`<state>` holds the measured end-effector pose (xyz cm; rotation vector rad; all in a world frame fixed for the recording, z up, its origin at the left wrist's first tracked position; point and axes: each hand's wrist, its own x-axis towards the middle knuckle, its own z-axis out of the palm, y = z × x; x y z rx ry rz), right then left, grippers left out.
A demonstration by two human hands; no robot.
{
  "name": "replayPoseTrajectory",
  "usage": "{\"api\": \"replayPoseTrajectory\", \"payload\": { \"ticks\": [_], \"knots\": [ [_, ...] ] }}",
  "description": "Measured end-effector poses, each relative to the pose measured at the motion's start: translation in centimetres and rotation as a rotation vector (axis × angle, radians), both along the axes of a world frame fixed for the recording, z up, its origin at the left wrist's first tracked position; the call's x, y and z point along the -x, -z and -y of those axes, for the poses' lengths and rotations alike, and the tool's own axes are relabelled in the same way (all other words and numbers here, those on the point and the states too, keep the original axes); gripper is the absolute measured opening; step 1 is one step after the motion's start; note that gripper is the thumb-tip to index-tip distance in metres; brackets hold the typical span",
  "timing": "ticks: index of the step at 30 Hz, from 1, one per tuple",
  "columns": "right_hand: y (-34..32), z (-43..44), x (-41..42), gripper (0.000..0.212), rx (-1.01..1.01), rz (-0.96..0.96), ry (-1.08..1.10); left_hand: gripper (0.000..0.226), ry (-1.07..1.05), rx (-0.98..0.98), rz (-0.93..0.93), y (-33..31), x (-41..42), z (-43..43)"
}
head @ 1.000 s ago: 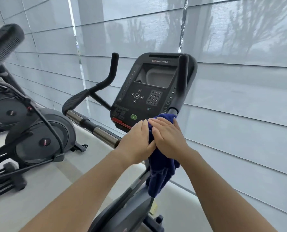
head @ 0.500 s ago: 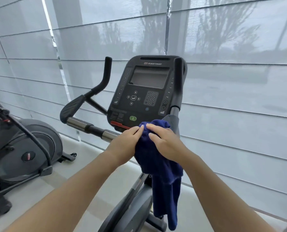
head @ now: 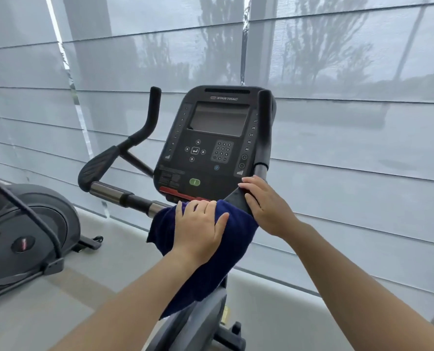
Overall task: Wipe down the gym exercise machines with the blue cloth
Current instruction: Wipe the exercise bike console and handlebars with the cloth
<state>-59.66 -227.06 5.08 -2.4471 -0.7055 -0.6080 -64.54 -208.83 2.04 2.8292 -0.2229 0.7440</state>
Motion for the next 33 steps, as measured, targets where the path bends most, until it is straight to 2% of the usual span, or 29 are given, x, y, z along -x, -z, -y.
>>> {"api": "replayPoseTrajectory", "payload": {
  "ticks": [3,7,14,16,18,21,23,30,33],
  "knots": [
    [0.4,0.5,-0.3,0.036,-0.012,0.003,-0.002,0.037,-0.035,0.068,0.026,-0.3,-0.6,0.8],
    [0.3,0.9,-0.5,0.042,-0.008,0.002,-0.009,0.021,-0.059,0.251,0.038,-1.0,-1.4,1.3],
    [-0.4,1.1,-0.2,0.039,-0.093,-0.062,-0.047,0.027,-0.122,0.336,-0.046,-2.7,-2.7,1.9],
    [-0.6,1.0,0.0,0.038,-0.089,-0.08,-0.054,0.027,-0.109,0.362,-0.022,-3.0,-2.3,2.3],
    [-0.6,0.8,0.1,0.038,-0.094,-0.086,-0.049,0.03,-0.076,0.28,0.033,-2.2,-1.4,2.6],
    [-0.2,0.6,0.2,0.039,-0.064,-0.076,-0.043,0.058,0.018,0.007,0.065,0.1,0.2,2.1],
    [0.3,0.5,0.2,0.041,-0.043,-0.074,-0.038,0.071,0.056,-0.09,0.036,0.2,0.1,0.9],
    [1.8,-0.6,0.7,0.042,-0.086,-0.008,0.024,0.076,0.179,-0.062,0.027,-0.6,-1.1,-0.4],
    [1.9,-1.0,0.8,0.041,-0.108,0.005,0.053,0.07,0.174,-0.056,0.043,-0.7,-1.5,-0.5]
  ]
}}
